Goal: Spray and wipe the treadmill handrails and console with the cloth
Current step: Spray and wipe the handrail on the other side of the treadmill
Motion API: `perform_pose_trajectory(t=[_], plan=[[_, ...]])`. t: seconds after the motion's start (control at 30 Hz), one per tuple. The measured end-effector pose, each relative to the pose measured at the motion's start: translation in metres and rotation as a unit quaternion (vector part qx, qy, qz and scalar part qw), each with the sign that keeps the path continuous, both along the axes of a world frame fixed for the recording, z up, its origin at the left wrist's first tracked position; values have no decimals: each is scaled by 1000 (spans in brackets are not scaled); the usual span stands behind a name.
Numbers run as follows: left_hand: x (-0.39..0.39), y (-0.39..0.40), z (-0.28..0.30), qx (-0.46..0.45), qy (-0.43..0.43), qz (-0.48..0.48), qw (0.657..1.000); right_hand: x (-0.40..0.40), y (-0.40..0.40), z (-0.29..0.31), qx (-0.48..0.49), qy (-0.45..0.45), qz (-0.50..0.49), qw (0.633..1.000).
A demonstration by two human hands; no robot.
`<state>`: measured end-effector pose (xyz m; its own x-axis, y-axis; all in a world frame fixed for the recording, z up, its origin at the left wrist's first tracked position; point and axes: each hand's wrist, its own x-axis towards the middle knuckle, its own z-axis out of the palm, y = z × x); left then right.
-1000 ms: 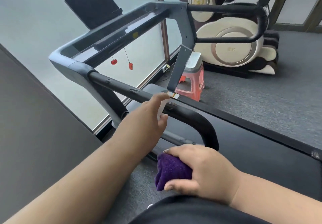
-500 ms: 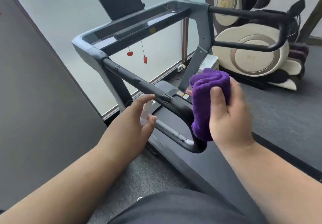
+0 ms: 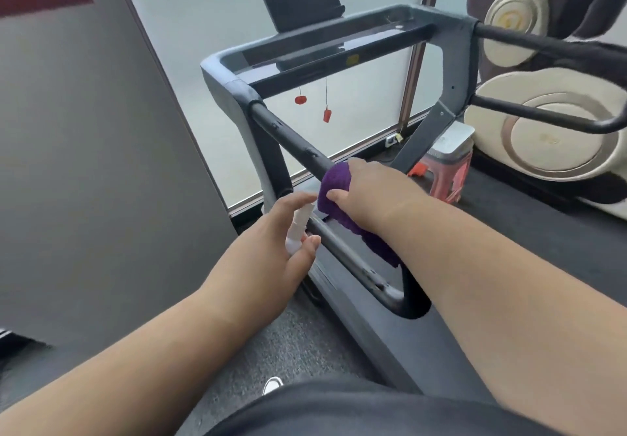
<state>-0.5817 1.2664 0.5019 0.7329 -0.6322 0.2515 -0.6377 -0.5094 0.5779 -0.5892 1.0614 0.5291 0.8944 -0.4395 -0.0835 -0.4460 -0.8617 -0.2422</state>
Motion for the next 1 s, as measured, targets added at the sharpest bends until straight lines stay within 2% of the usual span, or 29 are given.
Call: perform_pose_trajectory(t=[0.17, 0.33, 0.5, 0.73, 1.0], plan=[[5, -1, 0, -22, 14, -4, 1000, -26, -14, 5, 60, -11, 8, 998], [19, 0, -6, -32, 40, -1, 999, -47, -13, -12, -14, -15, -17, 1000], [37, -6, -6, -43, 47, -7, 998, -2, -1, -8, -70, 7, -19, 997], [72, -5, -6, -56, 40, -14, 998, 91, 20, 2, -68, 37, -32, 996], [130, 10, -18, -56, 82, -14, 995, 159, 28, -9, -112, 12, -40, 993]])
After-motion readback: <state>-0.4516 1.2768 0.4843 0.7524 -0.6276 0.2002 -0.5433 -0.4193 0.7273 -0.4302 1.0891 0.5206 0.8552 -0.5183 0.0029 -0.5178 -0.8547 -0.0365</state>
